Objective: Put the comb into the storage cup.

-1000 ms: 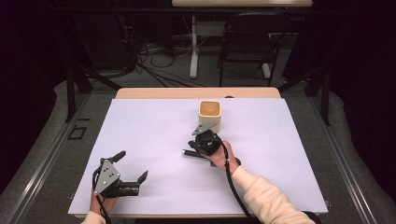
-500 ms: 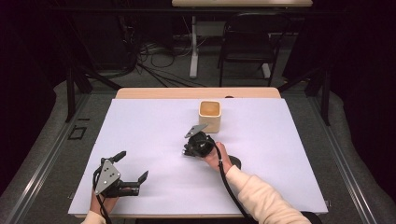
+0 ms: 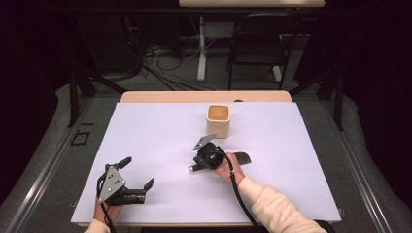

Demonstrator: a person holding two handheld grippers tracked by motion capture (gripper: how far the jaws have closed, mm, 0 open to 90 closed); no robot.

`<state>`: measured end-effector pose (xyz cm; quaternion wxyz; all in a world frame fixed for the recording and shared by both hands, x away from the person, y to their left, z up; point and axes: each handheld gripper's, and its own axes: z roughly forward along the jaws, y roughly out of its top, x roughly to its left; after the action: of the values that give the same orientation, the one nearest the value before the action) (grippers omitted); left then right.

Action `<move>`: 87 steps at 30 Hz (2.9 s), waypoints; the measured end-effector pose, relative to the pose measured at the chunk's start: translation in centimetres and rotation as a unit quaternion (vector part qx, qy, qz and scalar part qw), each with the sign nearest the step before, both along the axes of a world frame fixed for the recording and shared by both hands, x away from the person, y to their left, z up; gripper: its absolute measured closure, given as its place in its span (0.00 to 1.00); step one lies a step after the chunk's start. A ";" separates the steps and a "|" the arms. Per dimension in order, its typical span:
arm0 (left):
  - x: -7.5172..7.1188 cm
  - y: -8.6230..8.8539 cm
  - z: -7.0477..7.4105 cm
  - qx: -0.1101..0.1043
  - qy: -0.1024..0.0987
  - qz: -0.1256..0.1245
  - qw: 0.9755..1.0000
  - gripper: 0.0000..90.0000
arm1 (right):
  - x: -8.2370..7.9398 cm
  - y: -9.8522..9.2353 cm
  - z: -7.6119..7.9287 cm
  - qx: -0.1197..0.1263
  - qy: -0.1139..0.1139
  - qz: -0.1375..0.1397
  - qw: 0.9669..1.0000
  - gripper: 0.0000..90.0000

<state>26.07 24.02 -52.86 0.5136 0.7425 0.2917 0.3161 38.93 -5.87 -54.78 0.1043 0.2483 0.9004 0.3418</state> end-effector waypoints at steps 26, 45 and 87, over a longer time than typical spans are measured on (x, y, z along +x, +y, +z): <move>0.0 0.0 0.0 0.001 -0.001 -0.001 1.000 0.00 | -4.1 -1.7 0.0 -0.031 0.048 0.036 0.998 1.00; 0.1 -0.1 0.0 0.002 0.001 0.000 1.000 0.00 | -6.0 -8.0 0.9 -0.062 0.067 0.000 0.996 1.00; 0.0 0.0 0.0 0.002 0.001 -0.001 1.000 0.00 | -6.2 -12.5 3.0 -0.062 0.053 -0.015 0.997 0.35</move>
<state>26.12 24.03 -52.87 0.5121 0.7441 0.2904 0.3158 32.68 -18.37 -51.76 0.0763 0.2727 0.9202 0.2702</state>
